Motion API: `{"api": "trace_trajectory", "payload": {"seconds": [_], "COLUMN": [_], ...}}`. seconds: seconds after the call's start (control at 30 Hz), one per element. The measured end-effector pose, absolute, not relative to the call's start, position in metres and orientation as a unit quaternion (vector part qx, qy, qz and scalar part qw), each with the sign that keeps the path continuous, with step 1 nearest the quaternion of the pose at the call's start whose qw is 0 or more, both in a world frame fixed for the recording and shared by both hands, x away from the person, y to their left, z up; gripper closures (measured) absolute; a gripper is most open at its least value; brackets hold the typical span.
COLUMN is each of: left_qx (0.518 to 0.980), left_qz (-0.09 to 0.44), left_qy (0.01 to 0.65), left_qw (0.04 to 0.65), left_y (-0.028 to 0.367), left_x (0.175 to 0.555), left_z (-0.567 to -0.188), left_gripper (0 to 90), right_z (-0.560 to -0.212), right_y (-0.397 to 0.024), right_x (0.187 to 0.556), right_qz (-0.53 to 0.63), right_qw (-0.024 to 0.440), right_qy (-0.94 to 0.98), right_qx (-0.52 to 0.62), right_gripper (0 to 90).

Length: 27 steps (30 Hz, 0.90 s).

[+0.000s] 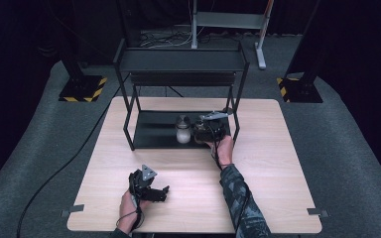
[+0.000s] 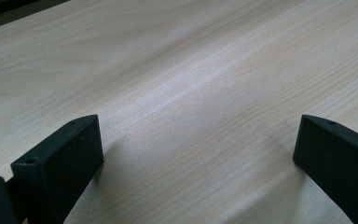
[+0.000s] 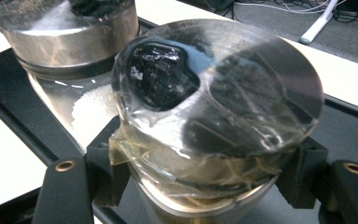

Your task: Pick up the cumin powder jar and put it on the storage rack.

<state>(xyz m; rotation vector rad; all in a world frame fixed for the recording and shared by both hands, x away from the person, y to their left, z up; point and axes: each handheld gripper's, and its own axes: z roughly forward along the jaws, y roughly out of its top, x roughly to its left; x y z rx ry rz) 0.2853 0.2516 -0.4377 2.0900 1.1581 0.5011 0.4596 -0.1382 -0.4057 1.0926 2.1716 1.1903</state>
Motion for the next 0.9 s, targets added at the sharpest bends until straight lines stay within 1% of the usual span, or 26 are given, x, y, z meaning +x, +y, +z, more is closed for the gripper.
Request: {"api": "trace_trajectory", "payload": {"seconds": [0.4,0.9], "left_qx": [0.804,0.804], "left_qz": [0.192,0.192], "left_qy": [0.446,0.446], "left_qw": [0.343,0.343], "left_y": [0.2517,0.2518], "left_x": [0.2854,0.2856], "left_z": [-0.4377,-0.4376], "left_gripper": [1.0,1.0], "right_z": [-0.4111,-0.408], "right_y": [-0.1403,-0.1383], "right_x": [0.4561,0.458], "right_qz": [0.438,0.432], "right_qw": [0.221,0.218], "right_qy": [0.779,0.781], "right_qx": [0.391,0.394], "right_gripper": [30.0,29.8]}}
